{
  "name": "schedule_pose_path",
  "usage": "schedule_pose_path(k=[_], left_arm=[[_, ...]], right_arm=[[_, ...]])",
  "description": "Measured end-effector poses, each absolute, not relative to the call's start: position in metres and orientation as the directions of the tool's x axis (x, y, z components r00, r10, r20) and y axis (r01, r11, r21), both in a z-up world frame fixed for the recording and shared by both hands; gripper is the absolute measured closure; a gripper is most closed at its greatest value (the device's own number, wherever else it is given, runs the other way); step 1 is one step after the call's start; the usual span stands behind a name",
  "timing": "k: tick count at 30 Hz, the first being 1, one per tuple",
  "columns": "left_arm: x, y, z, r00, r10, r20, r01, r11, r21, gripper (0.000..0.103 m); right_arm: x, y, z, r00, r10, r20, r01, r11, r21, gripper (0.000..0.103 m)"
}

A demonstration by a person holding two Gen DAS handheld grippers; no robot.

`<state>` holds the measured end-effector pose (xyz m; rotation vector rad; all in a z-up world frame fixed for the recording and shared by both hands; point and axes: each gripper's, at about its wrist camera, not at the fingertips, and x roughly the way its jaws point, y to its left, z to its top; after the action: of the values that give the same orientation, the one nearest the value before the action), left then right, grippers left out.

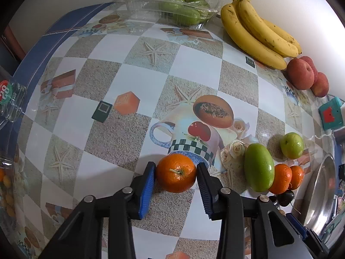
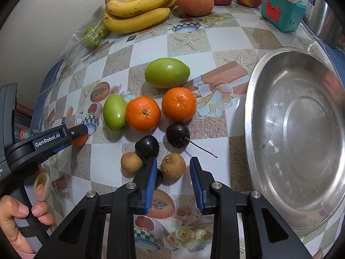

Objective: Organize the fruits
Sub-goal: 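Grasp a mandarin orange with the left gripper while the right gripper grasps a brown kiwi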

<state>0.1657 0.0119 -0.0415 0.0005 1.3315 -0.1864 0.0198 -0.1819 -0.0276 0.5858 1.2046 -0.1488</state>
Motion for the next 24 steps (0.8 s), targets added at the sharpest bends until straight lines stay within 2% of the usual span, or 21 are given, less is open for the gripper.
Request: schedule_pose_path(k=[12,17,24], left_arm=[[0.16,0.02,-0.037,0.23,-0.137,-0.963,0.122,0.986,-0.111,0.063],[0.158,0.021,-0.031,0.243,-0.137,-0.96,0.123,0.986,-0.11,0.063],[0.155,0.019,-0.024,0.259,-0.137,-0.956,0.125,0.986,-0.108,0.063]], right_arm=[[0.02,-0.183,-0.028,0.362,0.202,-0.91,0.415,0.839,0.351,0.072],[0.021,-0.183,-0.029,0.363,0.21,-0.908,0.414,0.836,0.359,0.078],[0.021,-0.183,-0.029,0.365,0.212,-0.907,0.414,0.835,0.362,0.078]])
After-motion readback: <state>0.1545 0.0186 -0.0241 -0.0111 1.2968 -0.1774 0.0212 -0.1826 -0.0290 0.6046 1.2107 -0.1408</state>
